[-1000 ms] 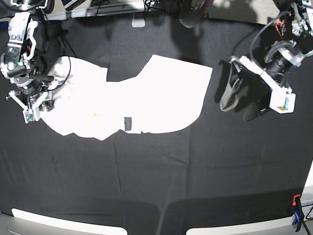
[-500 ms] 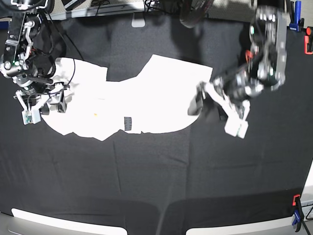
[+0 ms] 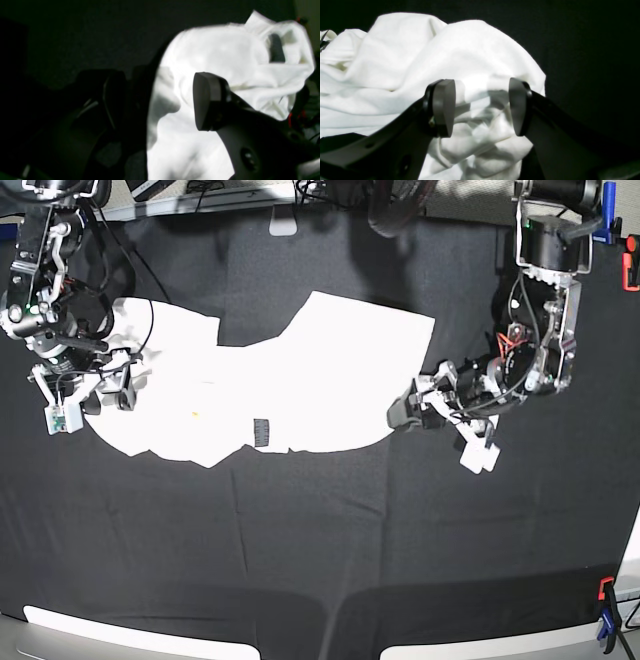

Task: Layout the t-shirt on the table in an organized manner, then fold the t-shirt properly
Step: 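Grasp the shirt with the left gripper and lift it high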

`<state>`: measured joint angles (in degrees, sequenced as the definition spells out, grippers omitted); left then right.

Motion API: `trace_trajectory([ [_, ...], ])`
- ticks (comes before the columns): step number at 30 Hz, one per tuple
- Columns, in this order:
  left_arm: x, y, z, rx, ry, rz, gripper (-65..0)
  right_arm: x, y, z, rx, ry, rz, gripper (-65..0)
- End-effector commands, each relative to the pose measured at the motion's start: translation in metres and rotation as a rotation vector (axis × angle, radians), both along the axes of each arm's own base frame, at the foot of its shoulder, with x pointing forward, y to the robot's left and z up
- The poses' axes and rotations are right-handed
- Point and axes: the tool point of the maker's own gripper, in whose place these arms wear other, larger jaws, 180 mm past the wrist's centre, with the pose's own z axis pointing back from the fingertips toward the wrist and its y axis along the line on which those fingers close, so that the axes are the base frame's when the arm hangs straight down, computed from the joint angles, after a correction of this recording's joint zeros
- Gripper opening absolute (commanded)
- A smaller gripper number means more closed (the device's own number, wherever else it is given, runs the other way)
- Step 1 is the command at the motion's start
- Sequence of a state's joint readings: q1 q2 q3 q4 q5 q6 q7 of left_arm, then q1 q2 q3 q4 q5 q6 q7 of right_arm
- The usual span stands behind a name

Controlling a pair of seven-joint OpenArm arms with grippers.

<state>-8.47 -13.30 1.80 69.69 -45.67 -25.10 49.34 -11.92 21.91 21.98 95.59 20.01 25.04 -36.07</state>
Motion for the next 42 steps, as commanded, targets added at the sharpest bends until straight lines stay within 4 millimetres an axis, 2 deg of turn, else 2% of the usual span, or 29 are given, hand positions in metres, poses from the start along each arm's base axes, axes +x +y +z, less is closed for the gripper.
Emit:
trace_trajectory([
  [1,0.009,-0.007,0.013,-0.032,-0.041,-0.003,-26.8,0.009,-0.003,0.017,-0.003,-0.058,0.005,-32.1],
  [3,0.004,-0.02,0.013,-0.059,-0.036,-0.015,-26.8,0.009,-0.003,0.017,-0.002,-0.059,0.005,-32.1],
  [8,-0.007,-0.066,0.026,-0.149,-0.069,-0.112,-26.8,0.009,-0.002,0.017,0.003,-0.058,0.004,-32.1],
  [11,-0.007,-0.084,0.033,-0.188,-0.081,-0.123,-27.7,0.009,-0.002,0.017,0.003,-0.058,0.004,-32.1],
  [13,-0.004,-0.083,0.031,-0.154,-0.097,-0.122,-36.1,0.009,-0.002,0.016,0.002,-0.055,0.004,-32.1],
  [14,-0.003,-0.081,0.029,-0.133,-0.107,-0.119,-43.0,0.008,-0.002,0.016,0.002,-0.053,0.004,-32.1],
  [16,0.001,-0.073,0.026,-0.086,-0.118,-0.122,-62.7,0.008,-0.002,0.015,0.002,-0.05,0.004,-32.1],
  [17,0.004,-0.068,0.025,-0.062,-0.124,-0.125,-65.0,0.008,-0.002,0.015,0.002,-0.05,0.004,-32.1],
  [20,0.021,-0.047,0.032,0.011,-0.163,-0.129,-65.0,0.008,-0.002,0.015,0.002,-0.05,0.004,-32.1],
  [23,0.043,-0.018,0.049,0.113,-0.2,-0.157,-65.0,0.008,-0.002,0.015,0.002,-0.05,0.004,-32.1],
  [25,0.059,0.003,0.068,0.191,-0.239,-0.173,-65.0,0.008,-0.002,0.015,0.002,-0.05,0.004,-32.1],
  [28,0.087,0.04,0.107,0.299,-0.3,-0.121,-65.0,0.008,-0.002,0.015,0.003,-0.05,0.004,-32.1],
  [31,0.108,0.073,0.159,0.389,-0.416,-0.057,-65.0,0.008,-0.002,0.015,0.003,-0.05,0.004,-32.1],
  [34,0.118,0.1,0.203,0.526,-0.531,-0.04,-65.0,0.008,-0.002,0.015,0.003,-0.049,0.004,-32.1],
  [42,0.135,0.198,0.291,0.879,-0.678,0.2,-65.0,0.007,-0.002,0.014,0.002,-0.043,0.003,-32.1],
])
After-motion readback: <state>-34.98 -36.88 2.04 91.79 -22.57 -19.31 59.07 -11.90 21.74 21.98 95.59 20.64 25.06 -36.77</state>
